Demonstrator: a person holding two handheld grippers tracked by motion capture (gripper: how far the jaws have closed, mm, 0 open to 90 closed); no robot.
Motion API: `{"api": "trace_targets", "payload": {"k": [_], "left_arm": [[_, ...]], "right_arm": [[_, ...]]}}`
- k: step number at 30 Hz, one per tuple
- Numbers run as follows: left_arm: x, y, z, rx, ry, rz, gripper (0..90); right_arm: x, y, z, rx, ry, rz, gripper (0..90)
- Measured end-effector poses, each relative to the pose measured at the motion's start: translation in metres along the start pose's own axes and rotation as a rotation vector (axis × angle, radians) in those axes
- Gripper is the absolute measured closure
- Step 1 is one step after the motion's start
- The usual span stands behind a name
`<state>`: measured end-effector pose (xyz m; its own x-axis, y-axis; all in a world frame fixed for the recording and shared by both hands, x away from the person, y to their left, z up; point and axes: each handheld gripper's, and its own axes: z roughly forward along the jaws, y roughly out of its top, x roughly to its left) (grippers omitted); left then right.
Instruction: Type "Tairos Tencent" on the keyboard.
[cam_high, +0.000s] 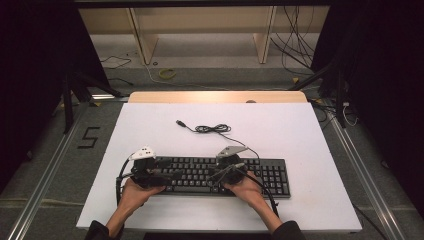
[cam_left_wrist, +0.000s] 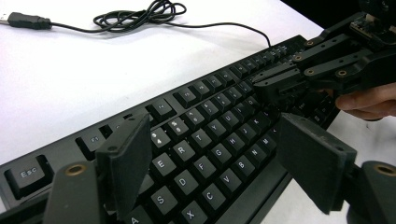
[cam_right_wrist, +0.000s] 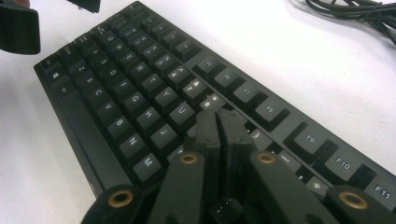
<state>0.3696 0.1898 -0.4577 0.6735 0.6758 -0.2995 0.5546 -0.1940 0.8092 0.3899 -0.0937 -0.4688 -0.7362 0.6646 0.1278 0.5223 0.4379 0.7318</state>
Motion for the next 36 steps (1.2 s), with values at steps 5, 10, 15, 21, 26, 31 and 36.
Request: {"api": "trace_targets", "payload": {"k": [5,10,15,21,26,31,36], "left_arm": [[0.000,-0.002,-0.003,-0.007,0.003,-0.006,26.6],[0.000,-0.004,-0.005,-0.010,0.003,-0.009,26.6],[0.000,-0.006,-0.007,-0.007,0.002,-0.004,26.6],[0.000,-0.007,-0.007,-0.004,0.007,-0.010,26.6],[0.001,-0.007,-0.008,-0.004,0.007,-0.011,26.7],[0.002,-0.008,-0.007,-0.001,0.011,-0.009,26.8],[0.003,-0.008,-0.007,0.003,0.017,-0.011,27.3]], "right_arm": [[0.000,-0.001,0.003,0.010,-0.005,-0.004,88.8],[-0.002,-0.002,0.005,0.022,-0.010,0.002,88.9],[-0.002,-0.002,0.006,0.028,-0.012,0.001,89.0],[-0.002,-0.003,0.007,0.034,-0.018,-0.004,90.0],[-0.002,-0.004,0.009,0.035,-0.016,-0.007,90.0],[-0.002,-0.003,0.006,0.025,-0.016,-0.002,86.1],[-0.004,0.000,-0.003,-0.023,0.009,0.015,77.6]]}}
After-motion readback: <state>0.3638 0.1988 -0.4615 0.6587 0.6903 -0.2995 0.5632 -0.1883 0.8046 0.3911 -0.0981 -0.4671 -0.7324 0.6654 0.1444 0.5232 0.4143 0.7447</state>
